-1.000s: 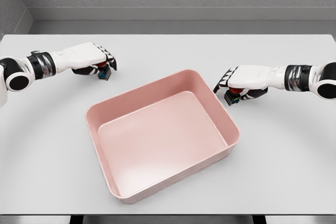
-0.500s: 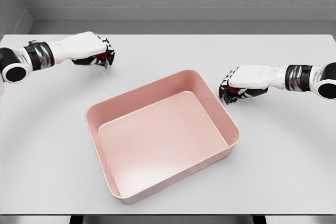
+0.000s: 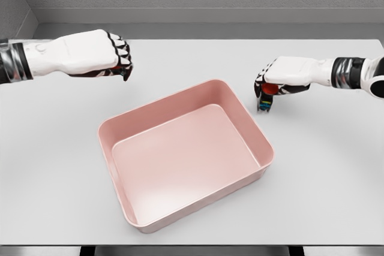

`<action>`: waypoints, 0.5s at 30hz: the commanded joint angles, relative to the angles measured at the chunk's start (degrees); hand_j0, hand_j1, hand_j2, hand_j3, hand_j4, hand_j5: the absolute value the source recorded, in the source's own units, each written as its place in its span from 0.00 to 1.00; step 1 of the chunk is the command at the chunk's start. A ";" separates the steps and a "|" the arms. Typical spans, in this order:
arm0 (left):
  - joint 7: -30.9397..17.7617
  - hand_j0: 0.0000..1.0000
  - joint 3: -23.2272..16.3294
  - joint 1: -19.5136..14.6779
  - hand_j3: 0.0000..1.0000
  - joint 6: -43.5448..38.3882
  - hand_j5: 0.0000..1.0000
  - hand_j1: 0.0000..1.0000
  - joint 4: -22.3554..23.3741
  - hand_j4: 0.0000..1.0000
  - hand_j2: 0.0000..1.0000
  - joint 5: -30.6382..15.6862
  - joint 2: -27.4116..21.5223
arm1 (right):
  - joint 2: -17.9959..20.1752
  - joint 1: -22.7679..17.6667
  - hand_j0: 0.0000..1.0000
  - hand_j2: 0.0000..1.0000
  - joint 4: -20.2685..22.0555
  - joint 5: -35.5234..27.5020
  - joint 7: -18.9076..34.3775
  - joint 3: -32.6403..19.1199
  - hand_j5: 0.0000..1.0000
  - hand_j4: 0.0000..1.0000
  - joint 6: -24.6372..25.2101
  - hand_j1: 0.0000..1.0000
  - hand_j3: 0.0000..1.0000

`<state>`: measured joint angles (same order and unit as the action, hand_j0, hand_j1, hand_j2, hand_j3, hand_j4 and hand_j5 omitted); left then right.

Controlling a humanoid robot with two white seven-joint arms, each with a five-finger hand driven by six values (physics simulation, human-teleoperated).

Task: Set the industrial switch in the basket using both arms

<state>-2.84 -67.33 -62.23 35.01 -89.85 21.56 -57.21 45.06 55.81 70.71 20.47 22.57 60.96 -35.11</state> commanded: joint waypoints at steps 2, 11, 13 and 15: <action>0.12 0.33 1.59 0.09 0.33 -0.01 0.33 0.33 -7.97 0.33 0.33 -2.14 -5.81 | 0.03 0.35 0.49 0.49 0.05 -0.34 0.02 -0.31 0.49 0.49 0.11 0.49 0.49; -0.06 0.33 1.42 0.00 0.33 -0.01 0.33 0.33 -11.23 0.33 0.33 -1.70 -3.79 | 0.03 2.55 0.49 0.49 0.40 -0.52 -0.07 -1.02 0.49 0.49 0.11 0.49 0.49; -0.06 0.33 0.89 0.09 0.33 -0.01 0.33 0.33 -11.23 0.33 0.33 -1.61 -2.82 | 0.03 3.25 0.49 0.49 0.49 -0.61 -0.07 -1.10 0.49 0.49 0.11 0.49 0.49; -0.15 0.33 0.80 0.35 0.33 -0.01 0.33 0.33 -11.23 0.33 0.33 -1.53 -1.59 | 0.03 3.78 0.49 0.49 1.54 -0.61 -0.07 -1.10 0.49 0.49 0.11 0.49 0.49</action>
<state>-3.00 -66.39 -61.79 35.01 -100.96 20.36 -59.96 45.03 59.59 71.67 20.21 22.52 59.96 -35.10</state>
